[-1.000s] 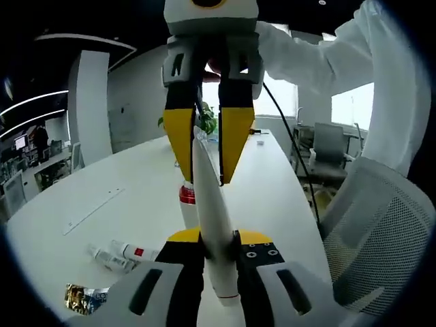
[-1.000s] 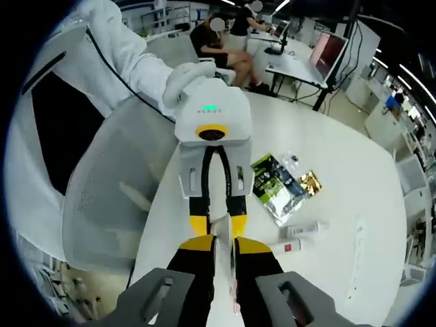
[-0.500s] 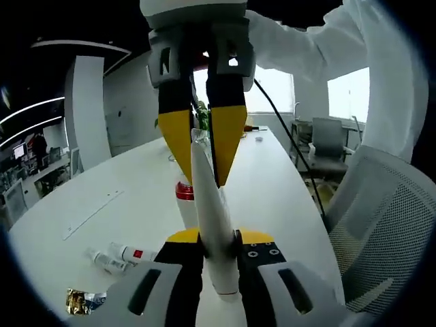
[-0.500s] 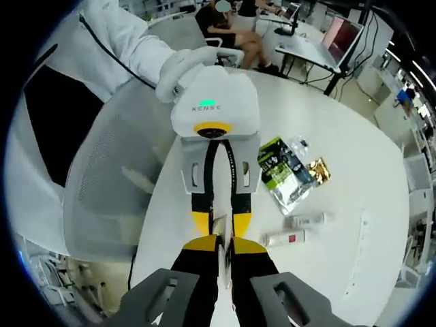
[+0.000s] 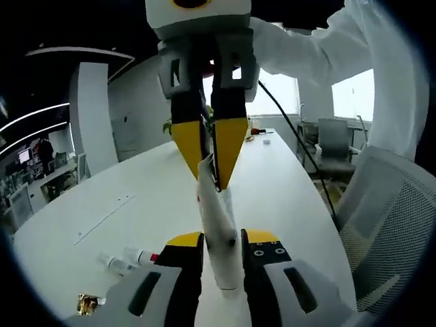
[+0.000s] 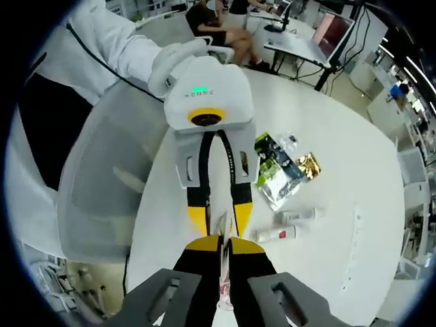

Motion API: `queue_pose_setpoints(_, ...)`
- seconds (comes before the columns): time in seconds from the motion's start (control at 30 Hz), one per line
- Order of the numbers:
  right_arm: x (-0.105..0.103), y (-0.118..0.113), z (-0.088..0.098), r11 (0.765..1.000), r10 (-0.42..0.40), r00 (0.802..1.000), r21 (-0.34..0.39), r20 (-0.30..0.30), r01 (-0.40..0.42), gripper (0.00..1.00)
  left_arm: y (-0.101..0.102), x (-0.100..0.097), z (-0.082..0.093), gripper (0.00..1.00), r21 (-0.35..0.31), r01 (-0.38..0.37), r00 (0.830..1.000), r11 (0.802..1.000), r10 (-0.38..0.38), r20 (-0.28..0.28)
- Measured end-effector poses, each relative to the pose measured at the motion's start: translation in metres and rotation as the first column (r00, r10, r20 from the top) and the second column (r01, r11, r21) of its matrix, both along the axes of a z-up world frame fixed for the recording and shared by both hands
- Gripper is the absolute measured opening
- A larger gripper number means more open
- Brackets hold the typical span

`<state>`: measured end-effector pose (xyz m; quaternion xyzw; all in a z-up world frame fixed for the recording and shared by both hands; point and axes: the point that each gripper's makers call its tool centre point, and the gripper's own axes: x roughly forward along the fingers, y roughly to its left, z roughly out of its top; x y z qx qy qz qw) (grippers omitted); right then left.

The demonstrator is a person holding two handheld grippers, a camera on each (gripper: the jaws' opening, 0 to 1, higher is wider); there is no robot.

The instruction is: Arrange the skincare products in the storage area until every visible bottle or jar stands upright without overlapping.

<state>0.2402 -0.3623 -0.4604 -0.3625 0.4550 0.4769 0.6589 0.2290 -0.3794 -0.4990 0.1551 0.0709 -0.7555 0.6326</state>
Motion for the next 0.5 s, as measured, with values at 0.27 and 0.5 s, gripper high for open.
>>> queue_pose_setpoints(0.27, 0.009, -0.004, 0.000, 0.999, 0.007, 1.000, -0.054, 0.011, -0.006, 0.00, 0.001, 0.014, -0.018, 0.16, 0.057, -0.043, 0.999, 0.997, 0.041, 0.025)
queue_pose_setpoints(0.5, 0.017, -0.009, 0.000, 0.997, -0.051, 0.999, -0.065, -0.011, 0.050, 0.00, -0.002, 0.023, -0.024, 0.15, 0.070, -0.047, 0.999, 0.996, 0.045, 0.019)
